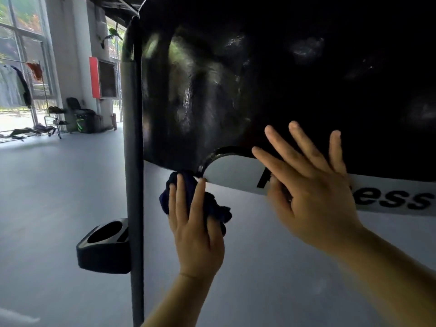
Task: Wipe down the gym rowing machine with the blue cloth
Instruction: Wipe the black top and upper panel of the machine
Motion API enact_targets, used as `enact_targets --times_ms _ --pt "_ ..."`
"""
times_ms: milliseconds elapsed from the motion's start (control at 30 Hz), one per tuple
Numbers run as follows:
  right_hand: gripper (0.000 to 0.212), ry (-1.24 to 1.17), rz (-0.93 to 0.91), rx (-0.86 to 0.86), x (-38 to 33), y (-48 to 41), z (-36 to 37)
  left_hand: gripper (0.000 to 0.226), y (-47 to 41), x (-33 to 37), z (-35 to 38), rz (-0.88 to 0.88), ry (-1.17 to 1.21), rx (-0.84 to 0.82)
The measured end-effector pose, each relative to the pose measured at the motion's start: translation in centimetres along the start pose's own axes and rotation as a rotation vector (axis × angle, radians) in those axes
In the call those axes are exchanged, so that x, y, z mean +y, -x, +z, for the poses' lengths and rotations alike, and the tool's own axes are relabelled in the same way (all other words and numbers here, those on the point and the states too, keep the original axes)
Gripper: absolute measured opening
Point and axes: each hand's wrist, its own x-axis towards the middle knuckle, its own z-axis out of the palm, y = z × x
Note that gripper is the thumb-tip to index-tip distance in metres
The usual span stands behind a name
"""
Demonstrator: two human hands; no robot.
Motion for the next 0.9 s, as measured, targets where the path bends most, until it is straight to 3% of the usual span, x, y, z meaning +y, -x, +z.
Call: enact_targets --times_ms 233,300,367,467,667,900 --pt "0.053 0.03 0.126 0.087 1.2 3.0 0.5 0.051 -7.9 3.1 0.1 0.006 0.047 0.082" --pt "0.053 0.072 0.138 0.114 1.7 4.2 0.9 0.052 -4.8 2.7 0.7 0.148 -0.031 0.003" --pt "0.051 0.078 0.138 0.133 2.0 4.6 1.2 0.051 -1.2 1.3 0.8 0.403 -0.157 -0.121" --pt "0.05 0.073 0.139 0.156 1.9 4.6 1.4 0.048 -1.6 -0.1 0.0 0.643 -0.225 -0.214" --pt "0.049 0.06 0.148 0.145 1.7 4.5 1.3 0.056 -7.8 3.5 0.5 0.371 -0.112 -0.029" --pt "0.048 0.056 0.168 0.156 1.6 4.6 1.5 0.048 -0.1 -2.1 -0.8 0.772 -0.254 -0.286"
